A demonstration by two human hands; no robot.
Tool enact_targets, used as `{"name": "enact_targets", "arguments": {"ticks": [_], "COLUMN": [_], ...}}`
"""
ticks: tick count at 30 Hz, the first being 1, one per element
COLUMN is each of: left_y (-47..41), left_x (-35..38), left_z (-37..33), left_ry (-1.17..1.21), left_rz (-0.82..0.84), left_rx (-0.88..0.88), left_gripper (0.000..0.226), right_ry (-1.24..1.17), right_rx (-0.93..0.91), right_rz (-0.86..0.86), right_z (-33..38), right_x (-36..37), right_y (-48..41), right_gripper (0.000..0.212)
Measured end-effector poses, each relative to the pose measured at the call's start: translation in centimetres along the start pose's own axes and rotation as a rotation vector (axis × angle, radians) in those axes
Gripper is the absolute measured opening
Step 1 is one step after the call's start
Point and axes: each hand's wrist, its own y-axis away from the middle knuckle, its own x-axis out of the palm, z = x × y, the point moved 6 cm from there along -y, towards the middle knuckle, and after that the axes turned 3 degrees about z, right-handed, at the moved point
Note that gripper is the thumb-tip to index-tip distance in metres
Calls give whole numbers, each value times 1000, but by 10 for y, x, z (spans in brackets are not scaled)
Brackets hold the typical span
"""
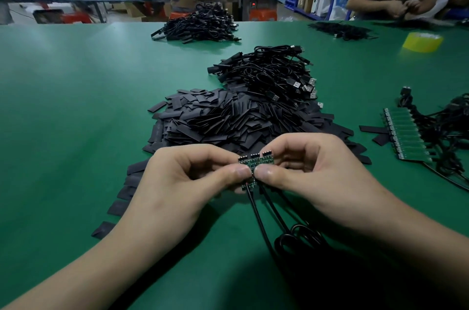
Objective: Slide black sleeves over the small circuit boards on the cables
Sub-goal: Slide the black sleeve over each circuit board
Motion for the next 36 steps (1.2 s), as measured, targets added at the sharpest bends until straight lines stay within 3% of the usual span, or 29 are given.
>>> {"name": "enact_targets", "arguments": {"ticks": [8,16,22,26,29,36], "left_y": [0,-1,-5,-2,0,1], "left_x": [6,7,-15,-21,-20,-10], "left_z": [-6,-5,-2,-11,-15,-13], "left_ry": [152,286,326,188,36,-154], "left_rz": [34,83,-77,-156,-197,-137], "left_rx": [-9,-36,48,144,189,227], "left_gripper": [18,10,29,20,11,13], "right_ry": [-92,-229,356,742,574,1], "right_rx": [27,117,19,-192,-252,-78], "right_rz": [46,141,-36,-73,-68,162], "right_z": [0,-8,-10,4,13,10], "right_x": [2,5,-15,-8,1,19], "right_y": [-1,-3,-7,-2,2,6], "right_gripper": [24,15,16,18,19,15]}}
